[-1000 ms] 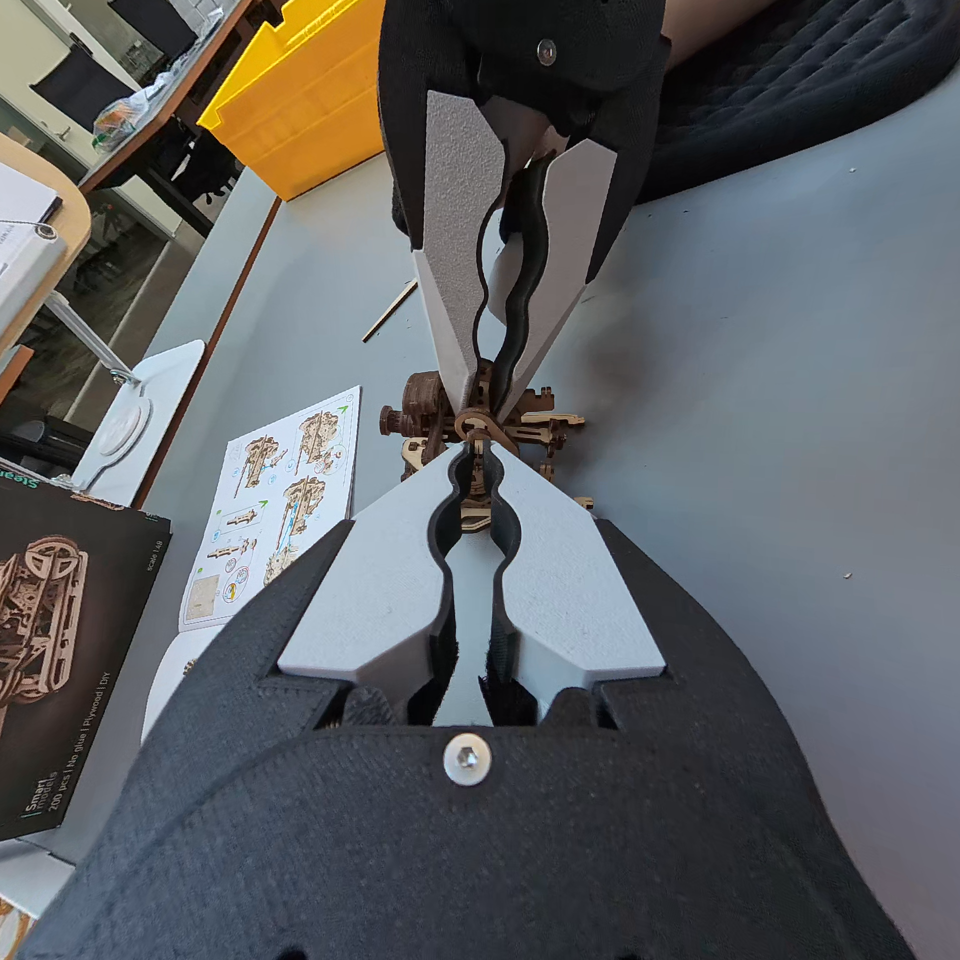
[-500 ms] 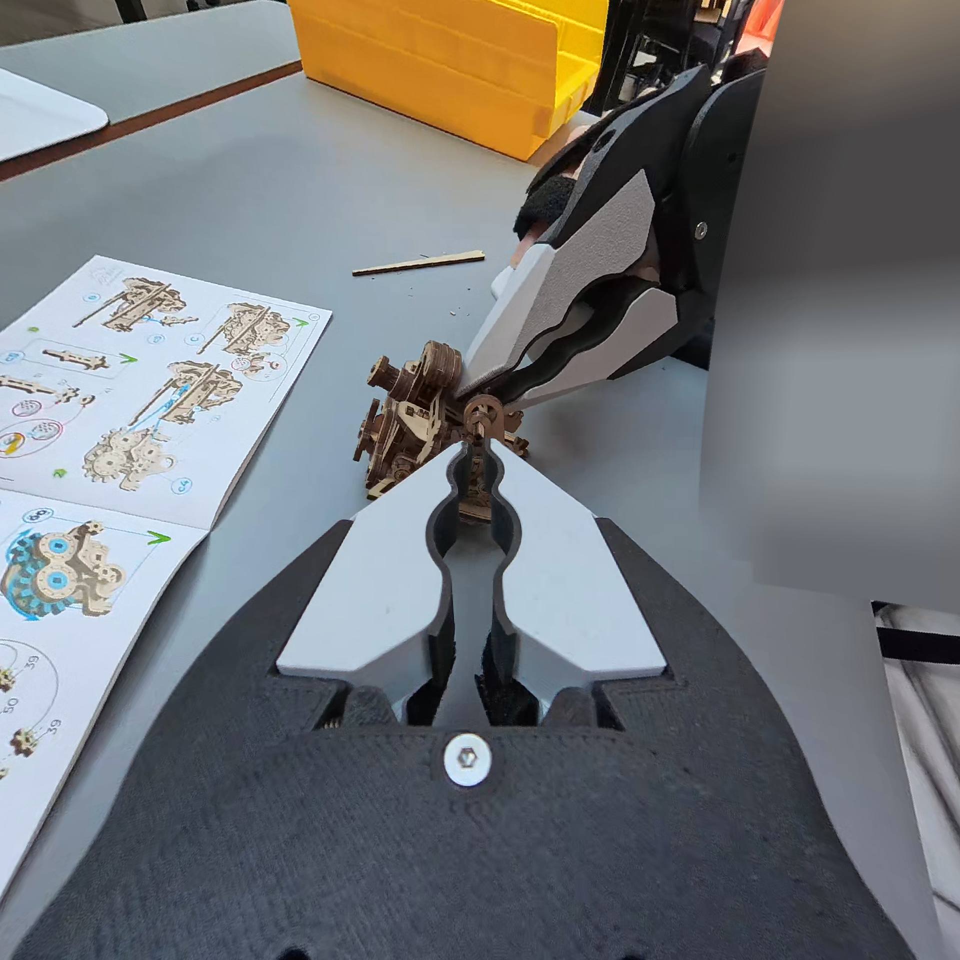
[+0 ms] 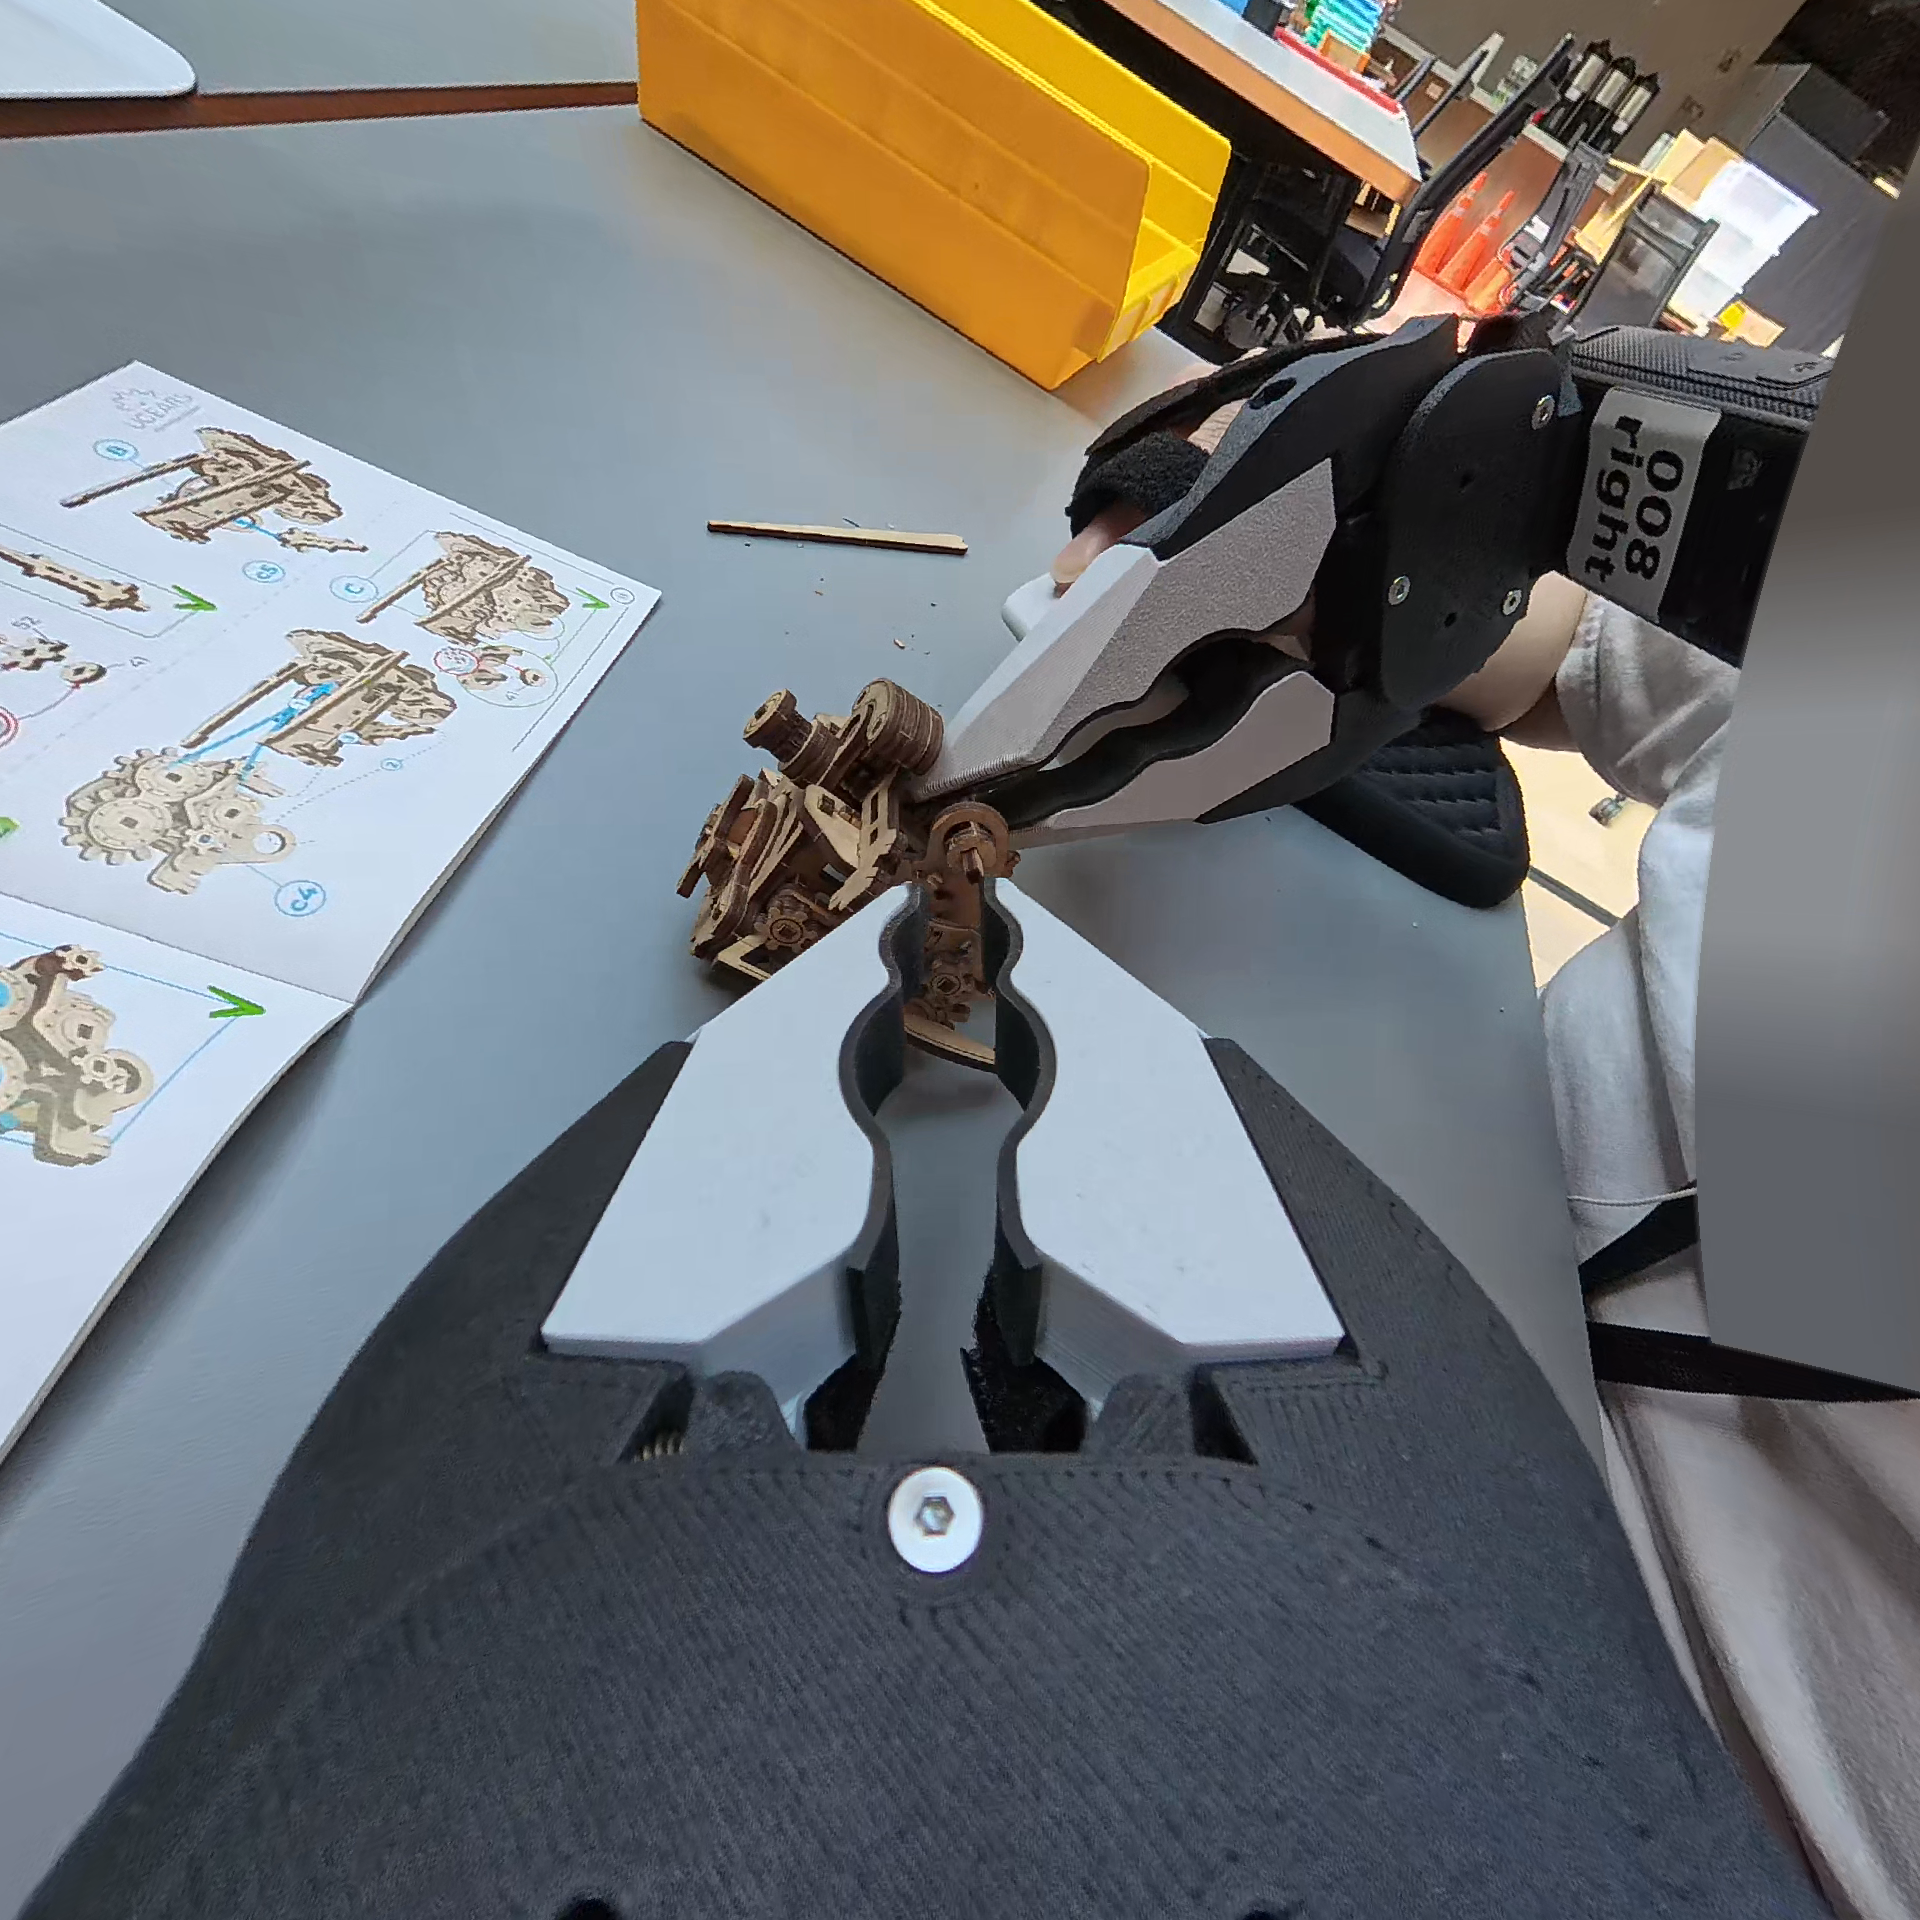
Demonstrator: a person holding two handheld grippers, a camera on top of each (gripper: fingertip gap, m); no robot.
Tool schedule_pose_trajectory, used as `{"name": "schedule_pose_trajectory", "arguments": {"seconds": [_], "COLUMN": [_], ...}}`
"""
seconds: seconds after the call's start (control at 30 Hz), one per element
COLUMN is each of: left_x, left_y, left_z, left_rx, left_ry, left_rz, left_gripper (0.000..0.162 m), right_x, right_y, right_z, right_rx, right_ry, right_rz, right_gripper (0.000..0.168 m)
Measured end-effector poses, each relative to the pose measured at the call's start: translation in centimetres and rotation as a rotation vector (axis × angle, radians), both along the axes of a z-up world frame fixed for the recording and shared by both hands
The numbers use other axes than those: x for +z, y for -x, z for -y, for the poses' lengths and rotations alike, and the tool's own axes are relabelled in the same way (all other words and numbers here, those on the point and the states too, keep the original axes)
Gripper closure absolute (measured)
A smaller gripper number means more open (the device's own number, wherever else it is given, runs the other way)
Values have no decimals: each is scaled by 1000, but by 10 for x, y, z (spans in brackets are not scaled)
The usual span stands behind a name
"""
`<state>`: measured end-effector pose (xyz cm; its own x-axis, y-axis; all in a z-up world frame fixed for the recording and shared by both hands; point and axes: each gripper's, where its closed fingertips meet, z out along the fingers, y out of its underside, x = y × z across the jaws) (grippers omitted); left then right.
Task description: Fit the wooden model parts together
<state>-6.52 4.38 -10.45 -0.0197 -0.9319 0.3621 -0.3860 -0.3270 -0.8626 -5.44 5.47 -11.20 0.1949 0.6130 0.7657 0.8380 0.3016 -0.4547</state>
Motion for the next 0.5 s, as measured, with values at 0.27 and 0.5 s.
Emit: {"name": "schedule_pose_trajectory", "arguments": {"seconds": [0.27,0.5], "left_x": [6,0], "left_y": [-2,-5], "left_z": [0,-1], "left_rx": [8,28], "left_ry": [-2,-38], "left_rz": [30,10], "left_gripper": [156,158], "right_x": [-2,-2], "right_y": [1,0], "right_z": [0,-1], "right_rx": [-8,-16], "right_ry": [11,15], "right_rz": [3,0], "right_gripper": [162,162]}}
